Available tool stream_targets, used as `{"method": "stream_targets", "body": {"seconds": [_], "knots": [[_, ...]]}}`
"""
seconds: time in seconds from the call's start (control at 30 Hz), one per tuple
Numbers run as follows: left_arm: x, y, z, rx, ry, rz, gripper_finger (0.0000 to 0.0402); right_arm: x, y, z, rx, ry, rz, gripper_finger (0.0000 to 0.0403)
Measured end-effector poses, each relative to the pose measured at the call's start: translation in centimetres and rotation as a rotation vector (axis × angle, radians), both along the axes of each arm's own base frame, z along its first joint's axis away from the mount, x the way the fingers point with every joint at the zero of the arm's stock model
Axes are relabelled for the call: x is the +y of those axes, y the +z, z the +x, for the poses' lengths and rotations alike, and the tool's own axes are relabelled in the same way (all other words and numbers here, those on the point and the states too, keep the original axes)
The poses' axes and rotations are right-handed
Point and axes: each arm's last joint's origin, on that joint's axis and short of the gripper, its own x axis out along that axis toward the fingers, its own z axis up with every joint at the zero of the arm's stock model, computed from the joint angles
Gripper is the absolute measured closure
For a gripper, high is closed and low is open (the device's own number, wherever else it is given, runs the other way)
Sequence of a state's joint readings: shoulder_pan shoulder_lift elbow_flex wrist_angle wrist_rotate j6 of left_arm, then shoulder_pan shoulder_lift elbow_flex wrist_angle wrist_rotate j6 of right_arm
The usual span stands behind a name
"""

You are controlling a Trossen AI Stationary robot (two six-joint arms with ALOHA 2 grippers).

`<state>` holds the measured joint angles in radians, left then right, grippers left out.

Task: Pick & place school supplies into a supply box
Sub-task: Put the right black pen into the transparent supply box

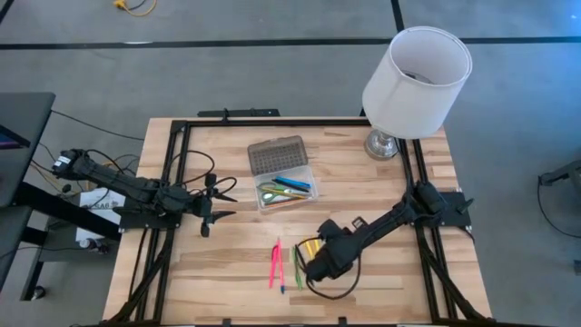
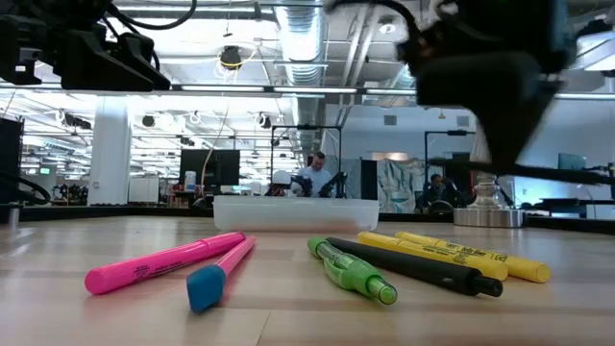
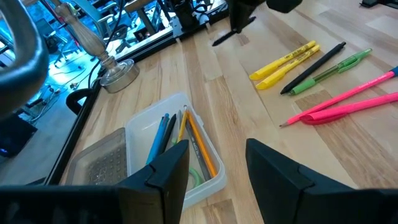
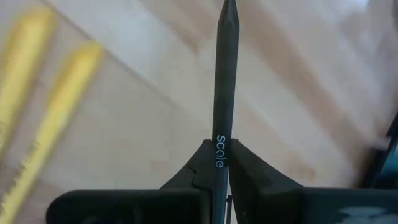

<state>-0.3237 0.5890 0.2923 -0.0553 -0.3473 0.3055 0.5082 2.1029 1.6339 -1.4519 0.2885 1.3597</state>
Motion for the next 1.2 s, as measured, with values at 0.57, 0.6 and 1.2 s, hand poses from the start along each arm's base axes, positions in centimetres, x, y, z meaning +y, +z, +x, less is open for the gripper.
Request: {"method": "stream_targets", "body": {"seconds": [0.57, 0.6, 1.2], "knots": [[0.0, -0.4, -0.2, 0.041, 0.024, -0.051, 0.0247, -9.4, 0.8, 5.9, -0.001, 0.401, -0.196, 0.0384], [0.1, -0.5, -0.2, 0.046, 0.027, -0.058, 0.0247, -10.0, 0.8, 6.3, -0.002, 0.42, -0.192, 0.0384], [0.2, -1.3, -0.5, 0.126, 0.092, -0.172, 0.0247, -17.7, 1.1, 10.9, -0.147, 0.701, -0.157, 0.0386]]}}
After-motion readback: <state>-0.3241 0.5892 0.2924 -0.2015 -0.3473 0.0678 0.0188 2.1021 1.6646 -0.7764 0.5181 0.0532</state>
